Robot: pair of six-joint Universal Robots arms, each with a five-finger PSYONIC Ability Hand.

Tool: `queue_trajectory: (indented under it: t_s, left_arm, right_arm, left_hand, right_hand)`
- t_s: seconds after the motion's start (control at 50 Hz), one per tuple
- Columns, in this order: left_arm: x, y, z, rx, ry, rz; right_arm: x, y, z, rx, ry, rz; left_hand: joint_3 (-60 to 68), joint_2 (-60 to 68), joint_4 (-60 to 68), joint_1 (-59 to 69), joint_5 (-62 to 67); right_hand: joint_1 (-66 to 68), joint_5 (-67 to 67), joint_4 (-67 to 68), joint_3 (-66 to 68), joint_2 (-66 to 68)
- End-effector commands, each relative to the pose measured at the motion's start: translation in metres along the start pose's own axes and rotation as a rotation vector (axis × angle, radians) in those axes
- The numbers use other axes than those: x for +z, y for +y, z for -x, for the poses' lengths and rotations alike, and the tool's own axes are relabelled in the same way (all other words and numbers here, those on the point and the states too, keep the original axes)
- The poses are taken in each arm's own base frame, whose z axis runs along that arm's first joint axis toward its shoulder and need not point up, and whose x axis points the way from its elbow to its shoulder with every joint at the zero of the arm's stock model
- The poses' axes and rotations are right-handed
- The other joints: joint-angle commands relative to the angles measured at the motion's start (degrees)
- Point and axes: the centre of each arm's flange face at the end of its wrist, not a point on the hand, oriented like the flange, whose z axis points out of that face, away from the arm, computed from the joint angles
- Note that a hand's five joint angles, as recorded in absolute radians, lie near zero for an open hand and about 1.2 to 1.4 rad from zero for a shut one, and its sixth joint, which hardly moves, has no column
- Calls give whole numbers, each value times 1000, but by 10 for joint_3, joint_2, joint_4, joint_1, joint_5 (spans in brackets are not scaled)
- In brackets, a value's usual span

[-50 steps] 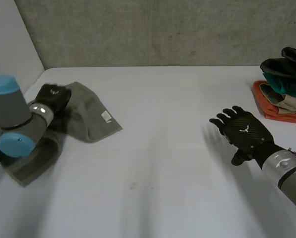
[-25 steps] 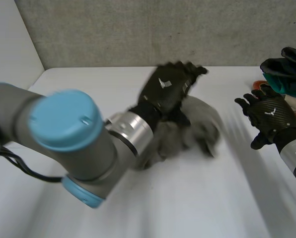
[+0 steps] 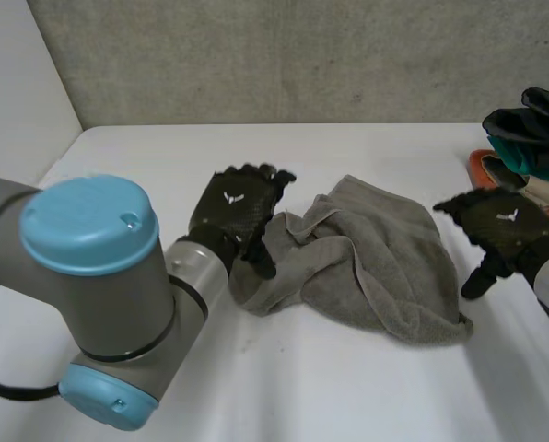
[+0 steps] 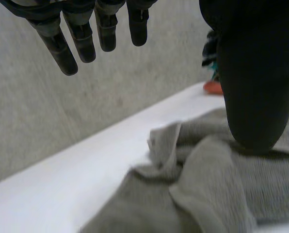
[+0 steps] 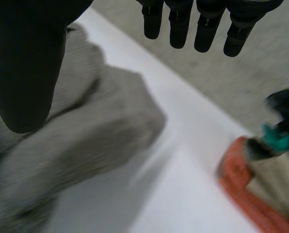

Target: Fold the laundry.

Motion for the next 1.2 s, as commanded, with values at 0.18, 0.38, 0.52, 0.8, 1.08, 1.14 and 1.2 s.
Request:
queue_trajectory:
  t_s: [0.18, 0.38, 0.52, 0.8, 1.08, 1.14, 1.2]
  left_arm:
    - [51, 53, -42, 169, 225, 41]
    - [93, 86, -44, 298, 192, 39]
    - [98, 84, -34, 362, 88, 37]
    - [52, -5, -15, 333, -42, -73]
    - [-21, -68, -2, 155, -57, -199]
    - [-25, -70, -1, 134, -57, -205]
    - [-31, -76, 3, 111, -66, -220]
  right_arm:
    - [-8, 38, 28, -100, -103, 153]
    - [-7, 43, 29, -117, -101, 146]
    - [-5, 42, 27, -123, -81, 123]
    - [-15, 30, 24, -99, -83, 131]
    - [-8, 36, 39, 219, -94, 93]
    - [10, 46, 52, 242, -109, 53]
    - [25, 51, 61, 223, -108, 5]
  left_hand:
    - [94, 97, 100, 107, 87]
    - [372, 376, 378, 385, 366]
    - [679, 682, 685, 692, 673]
    - [679, 682, 685, 692, 673]
    - [679, 682, 685, 692, 673]
    - [679, 682, 685, 692, 673]
    - [679, 682, 685, 692, 673]
  right_hand:
    - [-32, -29, -22, -22, -25]
    - [-32, -29, -22, -22, -25]
    - [-32, -29, -22, -22, -25]
    - [-32, -29, -22, -22, -25]
    - [-32, -29, -22, -22, -25]
    - [-32, -29, -22, -22, -25]
    - [409, 412, 420, 419, 416]
